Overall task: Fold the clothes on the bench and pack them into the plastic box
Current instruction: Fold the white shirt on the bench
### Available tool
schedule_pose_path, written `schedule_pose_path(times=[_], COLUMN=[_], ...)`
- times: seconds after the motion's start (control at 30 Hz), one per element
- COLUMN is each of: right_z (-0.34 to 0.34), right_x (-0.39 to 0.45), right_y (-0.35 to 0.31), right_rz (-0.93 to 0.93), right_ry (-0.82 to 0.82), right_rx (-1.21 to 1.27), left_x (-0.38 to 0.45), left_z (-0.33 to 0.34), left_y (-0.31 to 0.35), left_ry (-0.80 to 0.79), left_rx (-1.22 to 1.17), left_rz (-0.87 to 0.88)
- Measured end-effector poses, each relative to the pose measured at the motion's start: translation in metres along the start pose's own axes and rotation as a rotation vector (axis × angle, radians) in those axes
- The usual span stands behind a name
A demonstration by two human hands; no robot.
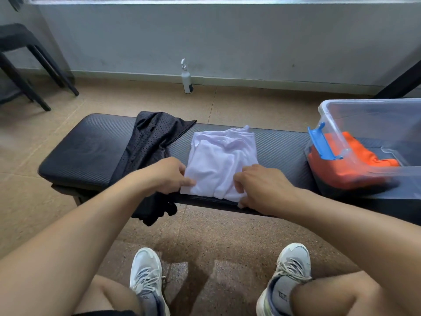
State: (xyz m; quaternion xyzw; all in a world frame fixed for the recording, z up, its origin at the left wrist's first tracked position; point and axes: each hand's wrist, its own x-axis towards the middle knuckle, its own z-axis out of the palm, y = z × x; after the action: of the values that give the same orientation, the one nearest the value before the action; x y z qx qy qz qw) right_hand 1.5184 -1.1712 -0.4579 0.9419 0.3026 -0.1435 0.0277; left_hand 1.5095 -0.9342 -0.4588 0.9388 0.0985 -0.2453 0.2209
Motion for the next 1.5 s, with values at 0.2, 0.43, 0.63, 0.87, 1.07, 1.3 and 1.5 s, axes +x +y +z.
schedule_pose_path(times=[0.2,0.43,0.63,0.87,1.07,1.3,1.5], right_z=[-0.022,-0.028,-0.013,0.011,0.011,0.008,-0.003], right_x=[-0.010,-0.015,0.037,0.088,0.105,0.120,0.132], right_y=[0.018,0.015,0.023,0.055,0.062,0.050,0.056], right_rz=[0.027,0.052,0.021,0.050,0.218,0.319,0.415], right_ry=[0.031,-0.223,0.211,0.180,0.250,0.271,0.182], right_rx=[-0.015,-0.062,0.190,0.096,0.304,0.546,0.508], left_x=[-0.005,-0.005,0.017,0.053,0.065,0.069,0.072], left_z=[-0.010,0.001,0.023,0.038,0.034,0.028,0.020], left_y=[-0.005,0.002,0.028,0.026,0.024,0.028,0.027], left_ry=[-0.035,0.181,0.514,0.259,0.263,0.323,0.463], left_rx=[-0.009,0.046,0.002,0.307,0.193,0.136,-0.145], left_rz=[-0.042,0.008,0.415,0.354,0.197,0.218,0.270])
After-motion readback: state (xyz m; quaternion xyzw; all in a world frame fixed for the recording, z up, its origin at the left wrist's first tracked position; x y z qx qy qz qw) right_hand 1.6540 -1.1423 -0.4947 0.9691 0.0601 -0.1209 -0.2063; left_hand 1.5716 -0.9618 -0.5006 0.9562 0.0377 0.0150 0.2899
